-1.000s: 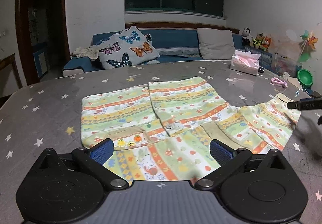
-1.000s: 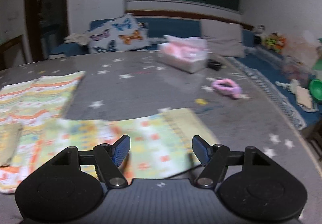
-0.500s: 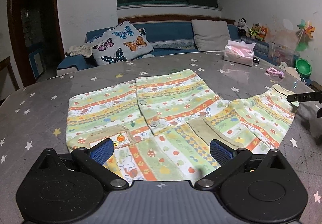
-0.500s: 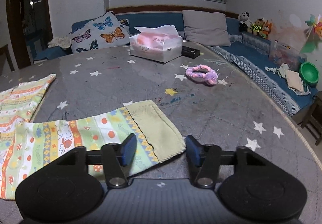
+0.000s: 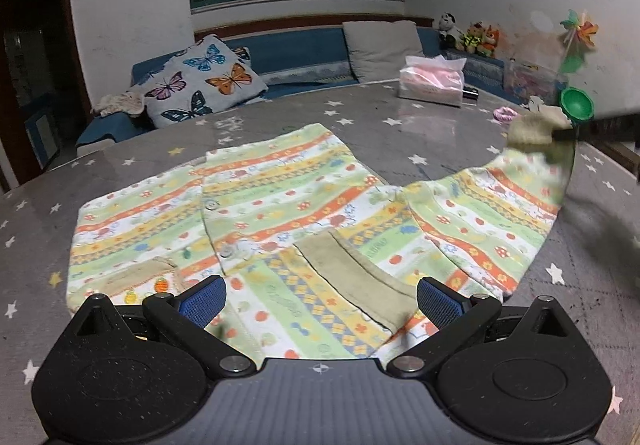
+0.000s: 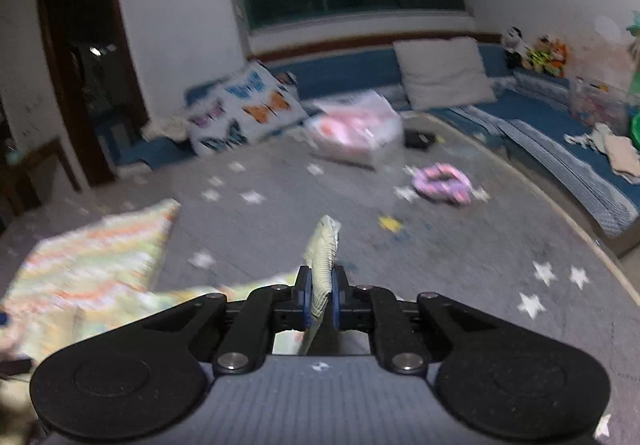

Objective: Fold clothes

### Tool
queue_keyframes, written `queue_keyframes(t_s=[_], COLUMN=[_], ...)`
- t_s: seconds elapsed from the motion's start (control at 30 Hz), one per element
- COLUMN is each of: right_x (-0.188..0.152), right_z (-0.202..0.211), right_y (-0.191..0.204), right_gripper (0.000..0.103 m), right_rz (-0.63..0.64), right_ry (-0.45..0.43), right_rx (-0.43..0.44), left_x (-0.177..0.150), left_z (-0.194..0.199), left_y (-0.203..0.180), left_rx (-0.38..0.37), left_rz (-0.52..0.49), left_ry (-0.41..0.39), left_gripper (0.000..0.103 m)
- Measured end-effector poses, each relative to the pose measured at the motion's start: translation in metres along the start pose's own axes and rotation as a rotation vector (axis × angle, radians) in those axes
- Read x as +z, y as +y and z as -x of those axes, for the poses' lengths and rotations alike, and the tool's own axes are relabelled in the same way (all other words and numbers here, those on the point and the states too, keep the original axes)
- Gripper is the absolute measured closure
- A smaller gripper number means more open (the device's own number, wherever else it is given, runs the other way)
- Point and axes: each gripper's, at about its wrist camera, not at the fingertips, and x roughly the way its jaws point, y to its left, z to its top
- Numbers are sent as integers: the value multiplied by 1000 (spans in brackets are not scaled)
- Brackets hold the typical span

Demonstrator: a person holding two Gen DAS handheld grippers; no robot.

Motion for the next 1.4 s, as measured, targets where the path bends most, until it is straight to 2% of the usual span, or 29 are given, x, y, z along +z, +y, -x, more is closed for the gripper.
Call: queue_keyframes(t_s=[0.27, 0.5, 0.77, 1.0, 1.2, 1.23, 1.27, 1.4], right_x=[34, 45, 40, 16, -14, -17, -19, -16], right_z=[22, 18, 8, -9, -20, -21, -21, -17], right_y=[64, 137, 219, 282, 306, 307, 305, 287], right_gripper=[94, 95, 95, 95, 92, 88, 85, 84], right_rz=[44, 147, 251, 319, 370, 377, 381, 375], right_ry=[-56, -69, -23, 56, 146, 159, 161, 150], right_rx=[187, 289, 408, 523, 585, 590, 591, 566], left_x=[-7, -19, -38, -56, -62, -62, -62, -60], left_z=[15, 40, 61, 72, 75, 75, 75, 76], left_y=[16, 49, 88, 112, 127, 127, 127, 124], left_rx=[14, 61, 113, 161, 193, 196, 197, 195], left_rz=[39, 98, 178, 231, 274, 276, 276, 269], left_ry=[-22, -64, -88, -84, -77, -78, -80, -82], left_gripper=[0, 0, 0, 0, 0, 0, 0, 0])
